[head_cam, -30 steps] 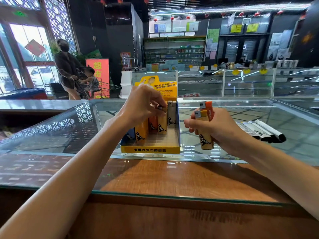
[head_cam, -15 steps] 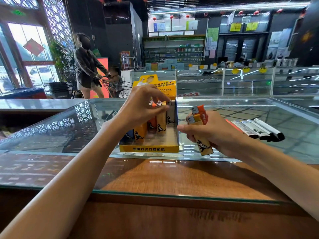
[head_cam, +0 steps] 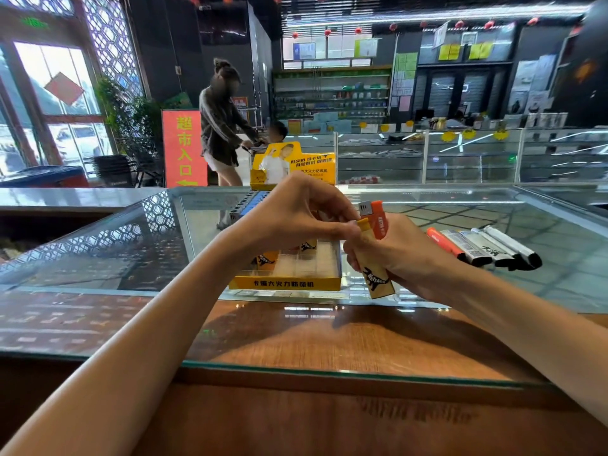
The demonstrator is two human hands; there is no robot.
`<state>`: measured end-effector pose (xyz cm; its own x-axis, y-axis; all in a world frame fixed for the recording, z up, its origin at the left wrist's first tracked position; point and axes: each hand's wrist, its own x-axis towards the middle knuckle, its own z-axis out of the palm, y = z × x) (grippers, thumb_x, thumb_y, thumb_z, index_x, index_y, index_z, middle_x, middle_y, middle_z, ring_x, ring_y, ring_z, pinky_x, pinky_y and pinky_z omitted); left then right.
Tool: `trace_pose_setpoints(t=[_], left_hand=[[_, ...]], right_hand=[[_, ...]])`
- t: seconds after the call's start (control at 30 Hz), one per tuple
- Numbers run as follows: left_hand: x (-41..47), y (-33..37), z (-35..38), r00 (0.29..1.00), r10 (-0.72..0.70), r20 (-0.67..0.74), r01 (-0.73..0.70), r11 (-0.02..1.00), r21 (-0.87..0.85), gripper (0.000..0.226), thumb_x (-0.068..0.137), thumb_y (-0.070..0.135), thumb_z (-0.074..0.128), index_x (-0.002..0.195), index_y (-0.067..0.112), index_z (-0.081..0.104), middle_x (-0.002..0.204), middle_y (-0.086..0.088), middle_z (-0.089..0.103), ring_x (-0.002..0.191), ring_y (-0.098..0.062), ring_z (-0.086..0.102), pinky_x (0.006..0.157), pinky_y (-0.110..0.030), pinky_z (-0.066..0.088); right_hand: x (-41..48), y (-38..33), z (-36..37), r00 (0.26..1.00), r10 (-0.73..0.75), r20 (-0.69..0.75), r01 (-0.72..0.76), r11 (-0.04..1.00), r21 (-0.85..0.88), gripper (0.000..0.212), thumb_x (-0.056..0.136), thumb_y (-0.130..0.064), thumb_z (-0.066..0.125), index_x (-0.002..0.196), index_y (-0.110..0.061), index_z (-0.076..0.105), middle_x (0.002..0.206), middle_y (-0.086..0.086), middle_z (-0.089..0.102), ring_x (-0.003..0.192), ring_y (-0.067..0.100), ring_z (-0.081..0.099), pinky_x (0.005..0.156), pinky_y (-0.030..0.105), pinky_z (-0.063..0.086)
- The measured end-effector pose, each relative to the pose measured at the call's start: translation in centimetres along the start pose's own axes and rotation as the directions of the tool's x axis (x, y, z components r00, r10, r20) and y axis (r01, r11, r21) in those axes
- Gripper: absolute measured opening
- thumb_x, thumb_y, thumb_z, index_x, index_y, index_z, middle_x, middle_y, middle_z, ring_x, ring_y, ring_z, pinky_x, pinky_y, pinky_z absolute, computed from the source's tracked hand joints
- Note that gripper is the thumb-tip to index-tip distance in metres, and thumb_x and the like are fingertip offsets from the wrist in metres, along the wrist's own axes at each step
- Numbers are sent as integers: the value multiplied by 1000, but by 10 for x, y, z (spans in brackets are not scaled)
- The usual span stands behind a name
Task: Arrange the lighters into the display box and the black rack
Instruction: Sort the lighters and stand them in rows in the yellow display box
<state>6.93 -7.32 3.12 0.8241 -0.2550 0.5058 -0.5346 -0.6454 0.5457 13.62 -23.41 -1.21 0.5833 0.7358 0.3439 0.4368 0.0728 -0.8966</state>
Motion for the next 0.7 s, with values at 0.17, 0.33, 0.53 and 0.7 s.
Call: trace_pose_setpoints(t=[0.17,0.33,0.53,0.7], left_hand=[[-5,-7,-20,990,-118,-77,104,980,-169,21,72,16,72,90,6,70,77,4,73,69,-4,66,59,-15,51],[-12,-23,-43,943,-155,-295,147,988,-47,26,67,18,77,89,5,71,79,-4,71,69,-3,65,63,-12,50],[-8,-26,-32,956,-74,-284,158,945,286,18,70,14,80,86,8,74,78,-1,71,59,8,56,55,-6,39],[-8,-22,-25,957,-27,-290,156,888,432,18,71,23,80,84,12,76,67,22,57,60,24,46,71,-15,31]], right_hand=[[0,-2,0,996,73,-48,-69,994,90,60,62,-63,48,72,-4,53,52,-2,49,46,10,45,46,21,37],[0,0,-6,985,162,-55,-142,955,259,40,73,-51,54,73,-13,41,55,-1,37,45,11,37,43,19,33],[1,2,-7,987,162,-17,-155,965,210,31,80,-34,64,65,-15,44,53,-2,39,44,11,41,42,18,36],[0,4,-10,985,171,37,-175,965,193,18,85,-17,65,81,-10,49,53,-2,43,45,10,43,42,17,36]])
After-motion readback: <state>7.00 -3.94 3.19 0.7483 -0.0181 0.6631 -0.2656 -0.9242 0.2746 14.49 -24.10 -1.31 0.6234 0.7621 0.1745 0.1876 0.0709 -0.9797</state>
